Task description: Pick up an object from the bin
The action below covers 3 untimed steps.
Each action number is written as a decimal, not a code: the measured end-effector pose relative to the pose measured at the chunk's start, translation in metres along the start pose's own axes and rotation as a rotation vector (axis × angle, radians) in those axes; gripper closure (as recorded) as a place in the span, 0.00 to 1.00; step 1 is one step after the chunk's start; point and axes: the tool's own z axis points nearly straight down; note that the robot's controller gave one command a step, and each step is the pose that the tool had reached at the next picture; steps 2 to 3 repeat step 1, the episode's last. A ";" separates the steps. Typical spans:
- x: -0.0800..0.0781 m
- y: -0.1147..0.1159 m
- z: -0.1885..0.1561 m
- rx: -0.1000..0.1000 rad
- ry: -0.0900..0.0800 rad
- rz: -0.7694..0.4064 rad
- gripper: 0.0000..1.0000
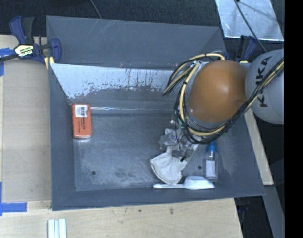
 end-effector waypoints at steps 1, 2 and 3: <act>0.000 -0.001 -0.009 0.002 -0.001 0.000 1.00; 0.000 -0.001 -0.009 0.002 -0.001 0.000 1.00; 0.000 -0.001 -0.009 0.002 -0.001 0.000 1.00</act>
Offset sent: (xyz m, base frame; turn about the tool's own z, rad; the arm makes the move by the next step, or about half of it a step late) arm 0.0000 -0.0001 0.0268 0.0000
